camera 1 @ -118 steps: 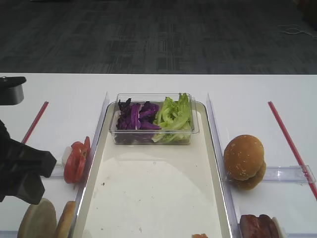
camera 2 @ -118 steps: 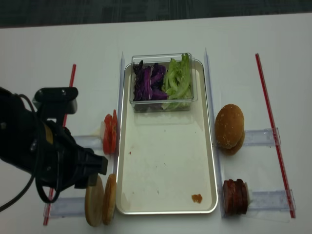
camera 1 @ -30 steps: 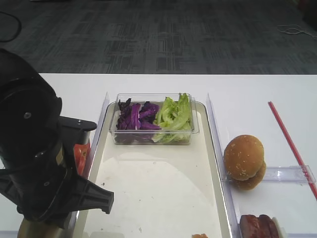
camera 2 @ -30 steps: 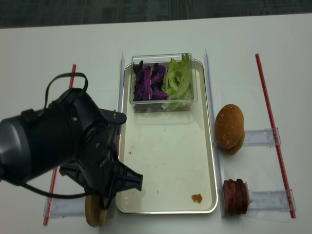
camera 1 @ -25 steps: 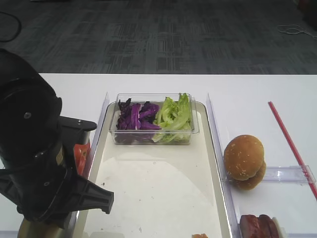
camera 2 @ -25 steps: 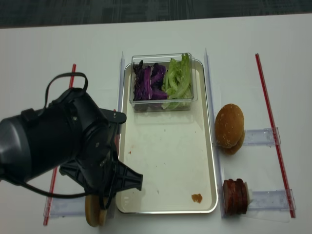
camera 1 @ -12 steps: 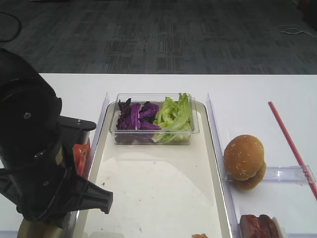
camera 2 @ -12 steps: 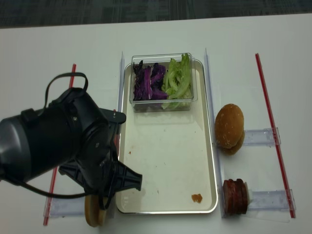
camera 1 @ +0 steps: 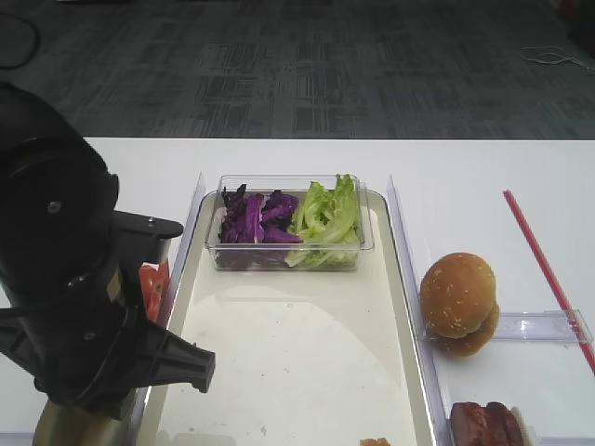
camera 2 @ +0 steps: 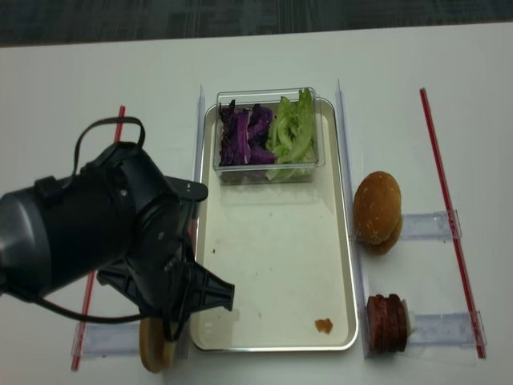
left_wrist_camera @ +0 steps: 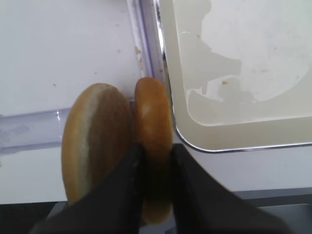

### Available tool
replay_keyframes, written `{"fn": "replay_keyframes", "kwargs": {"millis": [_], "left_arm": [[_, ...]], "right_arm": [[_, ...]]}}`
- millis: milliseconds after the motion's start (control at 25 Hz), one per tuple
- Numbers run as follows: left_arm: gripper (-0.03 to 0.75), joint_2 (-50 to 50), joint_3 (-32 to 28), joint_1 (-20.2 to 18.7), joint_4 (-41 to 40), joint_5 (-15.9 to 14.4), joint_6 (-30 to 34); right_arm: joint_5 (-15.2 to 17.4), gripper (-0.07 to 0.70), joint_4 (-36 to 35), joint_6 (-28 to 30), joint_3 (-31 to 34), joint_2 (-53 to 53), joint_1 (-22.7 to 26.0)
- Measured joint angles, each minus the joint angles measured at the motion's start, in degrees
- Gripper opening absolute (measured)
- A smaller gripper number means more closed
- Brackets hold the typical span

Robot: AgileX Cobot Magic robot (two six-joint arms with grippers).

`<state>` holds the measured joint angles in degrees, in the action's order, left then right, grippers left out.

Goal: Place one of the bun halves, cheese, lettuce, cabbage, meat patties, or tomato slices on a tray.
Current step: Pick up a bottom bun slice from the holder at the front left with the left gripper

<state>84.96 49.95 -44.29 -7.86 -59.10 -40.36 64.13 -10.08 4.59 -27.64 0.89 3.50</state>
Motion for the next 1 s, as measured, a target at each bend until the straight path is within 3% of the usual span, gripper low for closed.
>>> {"fn": "replay_keyframes", "kwargs": {"millis": [520, 1000], "left_arm": [[0.146, 0.0, 3.9, 0.0, -0.41, -5.17, 0.31], [0.144, -4.67, 6.97, 0.0, -0.83, -6.11, 1.04]], "right_arm": [[0.0, 0.468, 0.0, 0.0, 0.0, 0.0, 0.0], [0.0, 0.468, 0.0, 0.0, 0.0, 0.0, 0.0]]}}
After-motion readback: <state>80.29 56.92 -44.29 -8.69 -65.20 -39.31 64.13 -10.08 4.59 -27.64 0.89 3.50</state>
